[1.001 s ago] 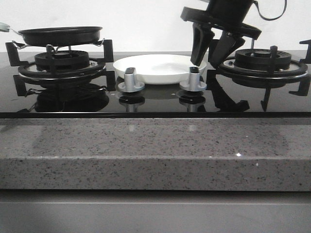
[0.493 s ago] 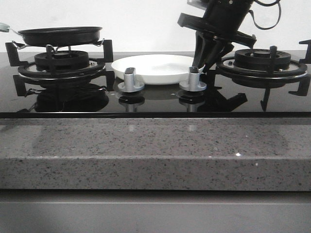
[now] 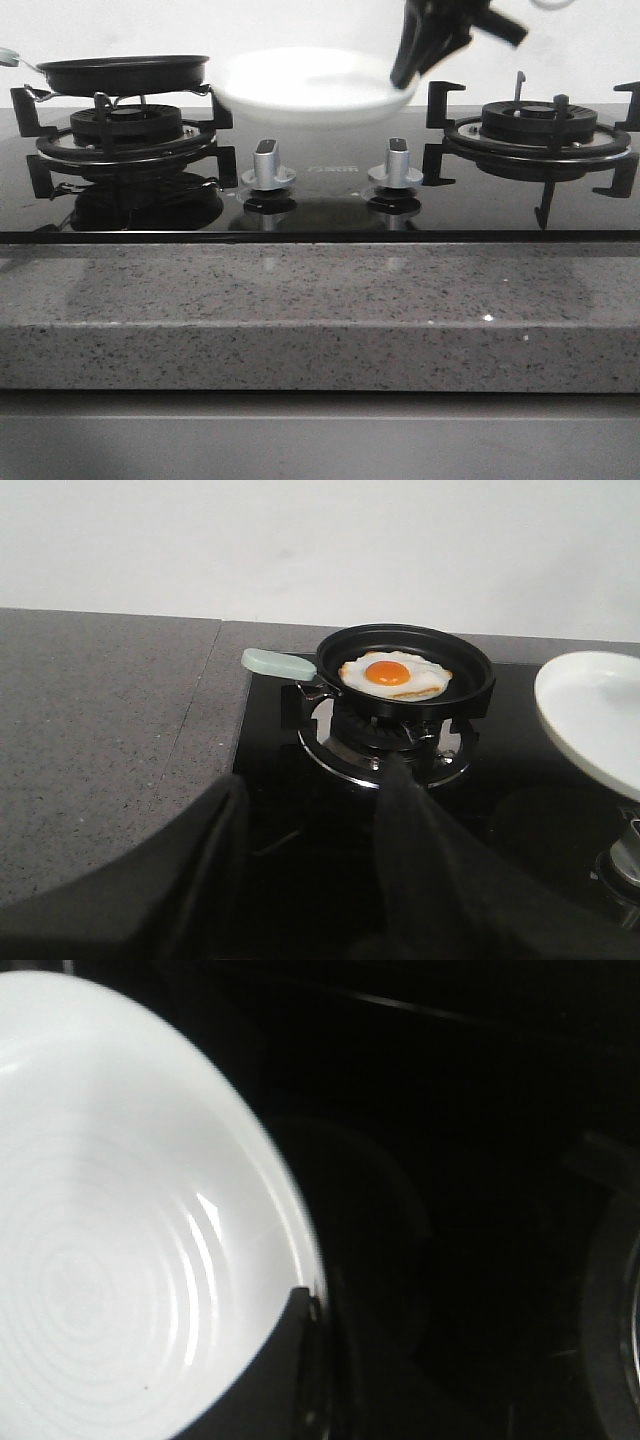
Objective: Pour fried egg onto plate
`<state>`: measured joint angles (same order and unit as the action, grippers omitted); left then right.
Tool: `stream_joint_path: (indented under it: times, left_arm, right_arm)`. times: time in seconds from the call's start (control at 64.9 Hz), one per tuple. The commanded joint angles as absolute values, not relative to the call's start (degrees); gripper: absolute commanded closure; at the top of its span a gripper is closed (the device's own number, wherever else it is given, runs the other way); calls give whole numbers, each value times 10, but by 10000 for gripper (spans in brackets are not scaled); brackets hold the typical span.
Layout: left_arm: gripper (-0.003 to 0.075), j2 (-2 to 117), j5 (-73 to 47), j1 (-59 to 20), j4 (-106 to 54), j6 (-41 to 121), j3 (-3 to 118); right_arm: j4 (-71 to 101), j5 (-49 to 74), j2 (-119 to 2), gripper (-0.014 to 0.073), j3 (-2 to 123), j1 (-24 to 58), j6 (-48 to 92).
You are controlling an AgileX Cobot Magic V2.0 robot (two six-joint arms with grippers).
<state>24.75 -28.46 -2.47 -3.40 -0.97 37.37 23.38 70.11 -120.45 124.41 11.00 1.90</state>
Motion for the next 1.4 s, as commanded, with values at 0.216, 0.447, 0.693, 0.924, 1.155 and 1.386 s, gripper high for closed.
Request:
stream_joint_path:
  times: [0.216, 0.447, 0.693, 0.924, 1.155, 1.386]
  left_arm:
    - [419, 255, -237, -29, -35, -10, 393]
    - [419, 255, -237, -29, -35, -10, 393]
    - [419, 255, -237, -29, -35, -10, 393]
    - [419, 255, -237, -29, -35, -10, 393]
    - [419, 255, -237, -29, -35, -10, 393]
    - [419, 255, -237, -29, -35, -10, 393]
  right_arm:
    - [260, 661, -1036, 662, 1146, 116, 27]
    - [260, 536, -914, 662, 926, 149, 66]
    - [260, 451, -890, 662, 792, 159, 74]
    - [260, 417, -890, 662, 770, 159, 74]
    - [260, 414, -890, 662, 770, 159, 74]
    - [260, 419, -890, 662, 770, 159, 74]
